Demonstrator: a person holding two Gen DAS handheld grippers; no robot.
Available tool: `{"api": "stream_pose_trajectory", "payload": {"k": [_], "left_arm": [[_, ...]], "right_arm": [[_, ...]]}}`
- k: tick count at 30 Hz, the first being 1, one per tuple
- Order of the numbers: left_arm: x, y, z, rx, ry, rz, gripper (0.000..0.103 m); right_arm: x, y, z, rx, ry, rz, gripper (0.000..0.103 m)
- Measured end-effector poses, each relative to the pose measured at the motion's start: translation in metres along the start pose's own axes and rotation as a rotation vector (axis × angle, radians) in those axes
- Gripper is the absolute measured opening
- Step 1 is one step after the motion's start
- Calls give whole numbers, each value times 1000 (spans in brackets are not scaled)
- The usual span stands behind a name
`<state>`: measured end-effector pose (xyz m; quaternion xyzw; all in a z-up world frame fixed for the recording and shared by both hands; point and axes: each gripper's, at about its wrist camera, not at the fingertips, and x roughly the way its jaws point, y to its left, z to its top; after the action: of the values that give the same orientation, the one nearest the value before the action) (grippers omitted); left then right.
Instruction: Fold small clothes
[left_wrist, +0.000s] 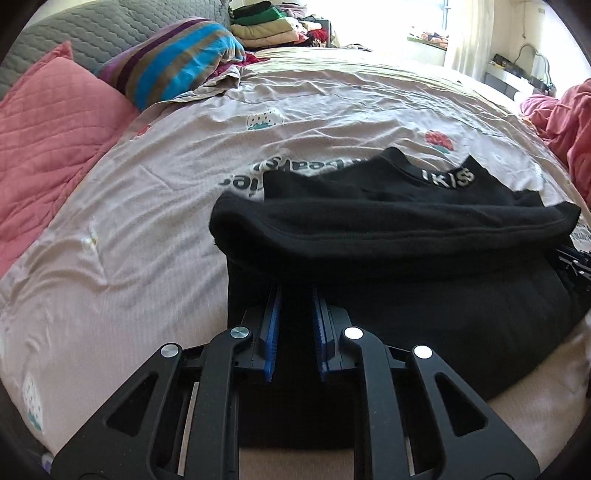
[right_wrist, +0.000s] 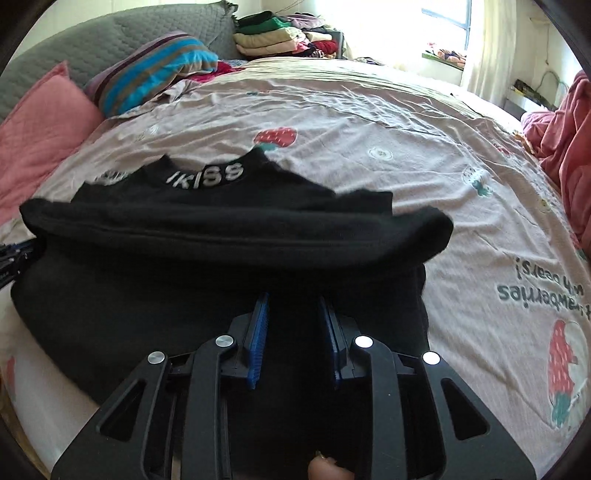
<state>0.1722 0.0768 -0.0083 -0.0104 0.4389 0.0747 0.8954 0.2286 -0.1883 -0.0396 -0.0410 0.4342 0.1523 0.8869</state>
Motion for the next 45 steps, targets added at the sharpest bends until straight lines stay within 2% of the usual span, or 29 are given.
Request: {"api": "stream_pose_trajectory", "payload": {"k": [4, 6, 10, 12, 15, 18, 19, 23, 28, 29, 30, 31, 32, 34, 37, 39, 42, 45], "left_arm": [[9, 2, 20, -20, -3, -3, 12], [11, 6, 29, -41, -9, -9, 19], [9, 19, 44, -94, -33, -15, 24], [6, 31, 46, -137, -45, -11, 31], [9, 48, 47, -202, -40, -16, 32], [15, 61, 45, -247, -25, -22, 41], [17, 64, 45, -257, -16, -35, 42], [28, 64, 43, -268, 29, -78, 43], [43, 56, 43, -247, 75, -99, 43], [46, 54, 43, -244, 81, -99, 42], [48, 52, 42, -243, 83, -104, 32], [49, 51, 42, -242, 84, -115, 24], [49, 49, 42, -240, 79, -123, 13], [45, 44, 43, -214, 66, -107, 6], [31, 40, 49, -173, 24, -88, 4], [20, 44, 55, -181, -10, -100, 3], [5, 48, 64, -203, -54, -111, 3], [7, 48, 68, -201, -60, -92, 3]], "right_arm": [[7, -7, 16, 27, -28, -7, 26], [9, -14, 24, 53, -40, -19, 26], [5, -33, 35, 111, -74, -41, 26], [2, -46, 38, 130, -88, -64, 26], [3, -63, 40, 151, -81, -93, 26], [7, -75, 40, 161, -52, -92, 27], [8, -77, 40, 165, -47, -97, 30], [18, -81, 42, 180, -9, -38, 38], [29, -77, 49, 185, 16, 26, 39], [33, -77, 50, 190, 23, 25, 39], [35, -77, 50, 196, 26, 26, 37], [36, -77, 50, 202, 26, 31, 21], [35, -77, 50, 206, 19, 34, 14], [30, -78, 49, 208, -3, 35, 7], [12, -82, 49, 231, -58, 41, 6], [-2, -86, 51, 245, -100, 44, 6], [-13, -92, 57, 275, -130, 55, 6], [-11, -95, 63, 282, -144, 41, 6]]}}
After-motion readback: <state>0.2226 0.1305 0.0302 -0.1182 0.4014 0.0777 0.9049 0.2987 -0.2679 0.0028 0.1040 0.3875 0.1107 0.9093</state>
